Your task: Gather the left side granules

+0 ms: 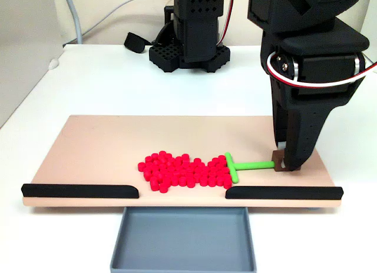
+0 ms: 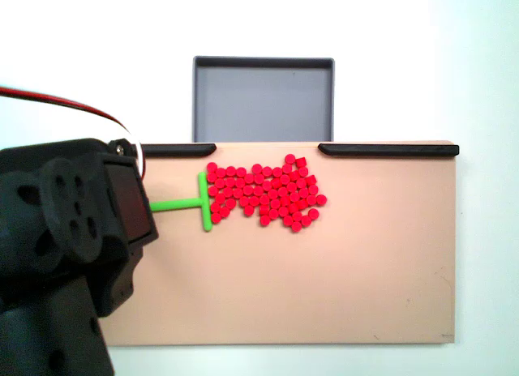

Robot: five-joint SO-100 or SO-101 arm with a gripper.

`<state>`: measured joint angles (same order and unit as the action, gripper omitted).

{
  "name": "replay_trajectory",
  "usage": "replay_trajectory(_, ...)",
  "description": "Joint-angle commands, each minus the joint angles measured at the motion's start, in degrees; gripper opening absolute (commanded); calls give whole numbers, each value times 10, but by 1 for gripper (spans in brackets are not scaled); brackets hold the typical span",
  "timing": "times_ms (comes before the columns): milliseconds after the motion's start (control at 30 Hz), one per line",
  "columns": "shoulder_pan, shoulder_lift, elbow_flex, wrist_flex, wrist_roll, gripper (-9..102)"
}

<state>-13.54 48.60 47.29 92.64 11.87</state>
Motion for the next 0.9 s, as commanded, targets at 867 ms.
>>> replay_trajectory(867, 22, 0, -5, -4, -13, 0)
